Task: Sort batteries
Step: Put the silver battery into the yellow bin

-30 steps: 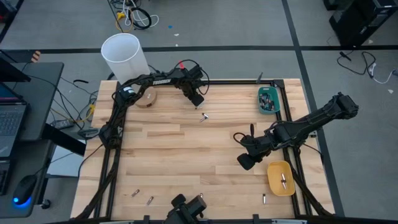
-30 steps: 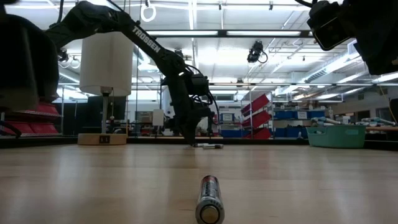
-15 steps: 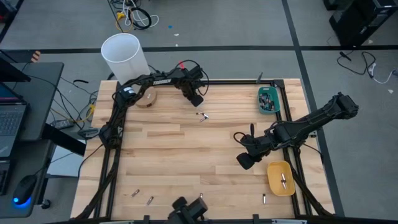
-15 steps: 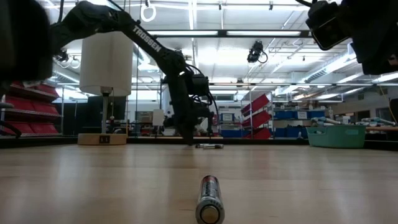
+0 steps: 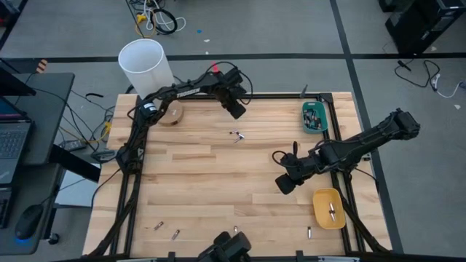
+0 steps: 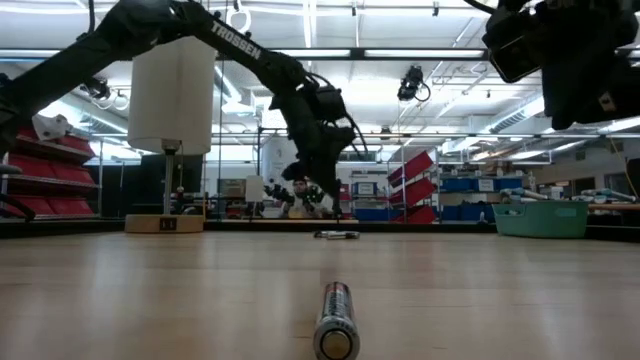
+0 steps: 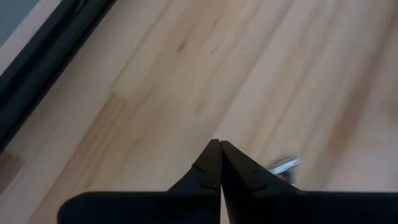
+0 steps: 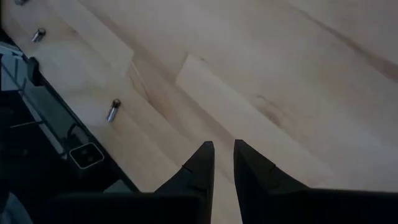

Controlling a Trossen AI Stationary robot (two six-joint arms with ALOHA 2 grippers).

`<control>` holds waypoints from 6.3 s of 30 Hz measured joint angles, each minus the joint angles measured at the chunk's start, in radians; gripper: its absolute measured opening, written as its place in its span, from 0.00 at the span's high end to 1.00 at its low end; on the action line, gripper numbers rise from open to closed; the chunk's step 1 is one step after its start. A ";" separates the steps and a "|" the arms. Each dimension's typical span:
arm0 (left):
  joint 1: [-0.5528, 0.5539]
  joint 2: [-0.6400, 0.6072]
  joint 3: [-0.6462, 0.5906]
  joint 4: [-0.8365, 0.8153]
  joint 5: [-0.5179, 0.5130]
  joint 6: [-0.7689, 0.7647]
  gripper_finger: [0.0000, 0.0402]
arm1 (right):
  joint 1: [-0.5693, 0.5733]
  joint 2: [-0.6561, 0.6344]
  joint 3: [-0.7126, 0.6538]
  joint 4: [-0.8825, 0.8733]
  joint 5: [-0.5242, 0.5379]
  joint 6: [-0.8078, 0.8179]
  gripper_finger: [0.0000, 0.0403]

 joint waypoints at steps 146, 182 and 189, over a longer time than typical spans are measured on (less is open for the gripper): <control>-0.372 -0.686 -0.858 0.142 -0.298 -0.177 0.92 | -0.663 0.838 0.541 0.110 0.055 -1.366 0.90; -0.380 -0.686 -0.858 0.142 -0.327 -0.152 0.92 | -0.622 0.834 0.531 0.090 0.095 -1.287 0.74; -0.378 -0.686 -0.858 0.144 -0.340 -0.128 0.93 | -0.622 0.849 0.533 0.081 0.105 -1.270 0.83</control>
